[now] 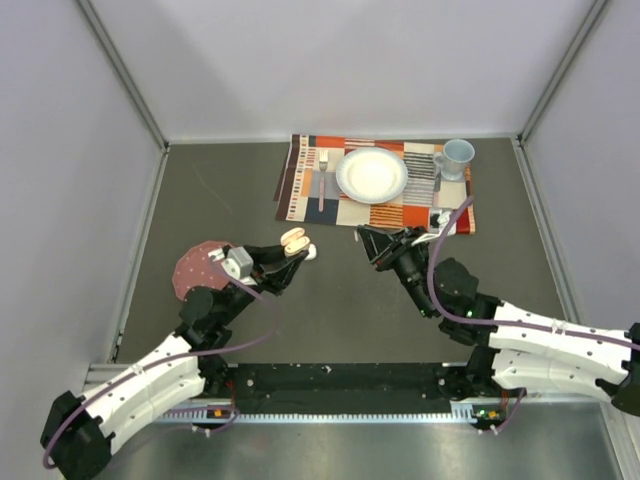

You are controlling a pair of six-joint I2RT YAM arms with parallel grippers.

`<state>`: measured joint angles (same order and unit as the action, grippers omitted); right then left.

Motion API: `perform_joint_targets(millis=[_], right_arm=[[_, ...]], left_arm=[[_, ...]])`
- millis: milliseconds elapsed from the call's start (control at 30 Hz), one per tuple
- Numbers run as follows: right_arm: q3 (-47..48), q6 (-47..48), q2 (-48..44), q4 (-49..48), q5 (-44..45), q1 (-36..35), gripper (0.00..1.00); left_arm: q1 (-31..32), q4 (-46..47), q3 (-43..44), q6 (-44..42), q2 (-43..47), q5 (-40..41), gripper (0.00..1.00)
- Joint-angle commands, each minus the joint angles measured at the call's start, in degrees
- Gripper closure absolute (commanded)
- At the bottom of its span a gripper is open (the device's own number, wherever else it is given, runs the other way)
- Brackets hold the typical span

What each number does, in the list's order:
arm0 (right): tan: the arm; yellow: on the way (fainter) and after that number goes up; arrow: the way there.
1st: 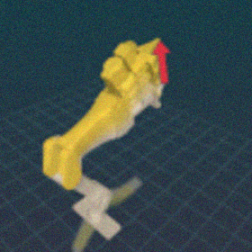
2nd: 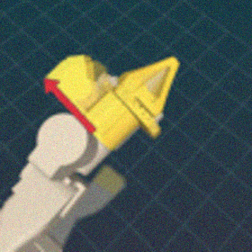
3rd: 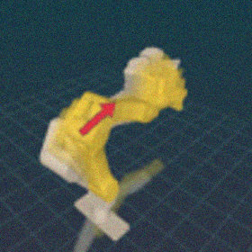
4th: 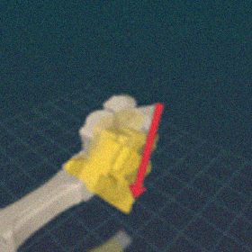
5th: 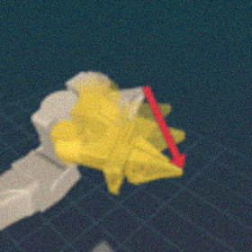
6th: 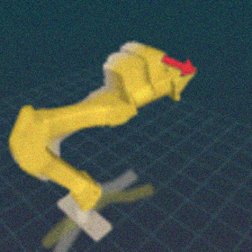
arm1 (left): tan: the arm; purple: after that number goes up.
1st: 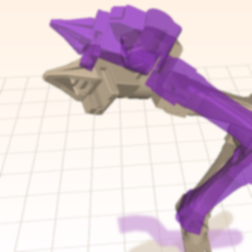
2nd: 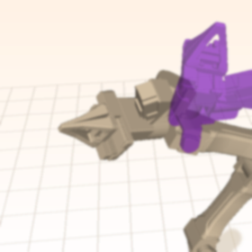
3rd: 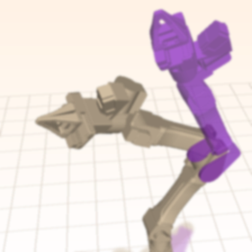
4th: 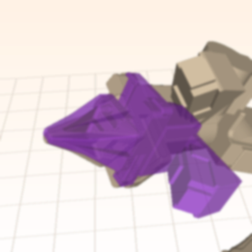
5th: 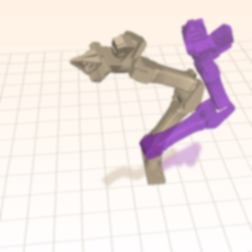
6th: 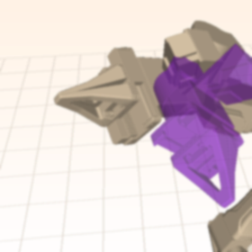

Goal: Insert the wireless bluetooth earbuds into the charging case
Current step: Insert the left earbud into the left side groove of the charging case.

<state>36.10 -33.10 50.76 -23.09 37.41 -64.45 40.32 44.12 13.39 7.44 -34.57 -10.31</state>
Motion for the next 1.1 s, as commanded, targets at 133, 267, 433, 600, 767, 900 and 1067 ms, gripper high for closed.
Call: perform_joint_targets(millis=[133,267,433,600,767,900,1067], right_arm=[[0.64,12.35,3.11,-21.72,-0.14,-6.04,1.00],[2.31,13.50,5.04,-23.14,-1.20,-7.45,1.00],[3.45,13.50,7.15,-24.80,-3.57,-8.50,1.00],[3.54,14.03,9.43,-27.79,-5.58,-9.03,1.00],[4.59,13.50,11.55,-28.50,-7.43,-9.03,1.00],[5.56,12.19,13.39,-28.24,-9.28,-9.12,1.00],[6.18,10.96,15.41,-28.24,-10.08,-9.30,1.00]], left_arm=[[-0.06,8.00,1.03,-0.32,-3.05,-4.19,1.00],[-0.15,9.14,1.11,-0.06,-4.19,-4.63,1.00],[-0.06,10.63,1.38,0.20,-6.03,-5.95,1.00],[-0.06,12.91,1.73,0.73,-7.97,-7.45,1.00],[-0.06,14.42,1.55,0.99,-9.38,-8.24,1.00],[0.03,15.64,1.03,1.26,-9.82,-8.42,1.00],[0.03,16.26,0.85,1.43,-9.82,-8.68,1.00]])
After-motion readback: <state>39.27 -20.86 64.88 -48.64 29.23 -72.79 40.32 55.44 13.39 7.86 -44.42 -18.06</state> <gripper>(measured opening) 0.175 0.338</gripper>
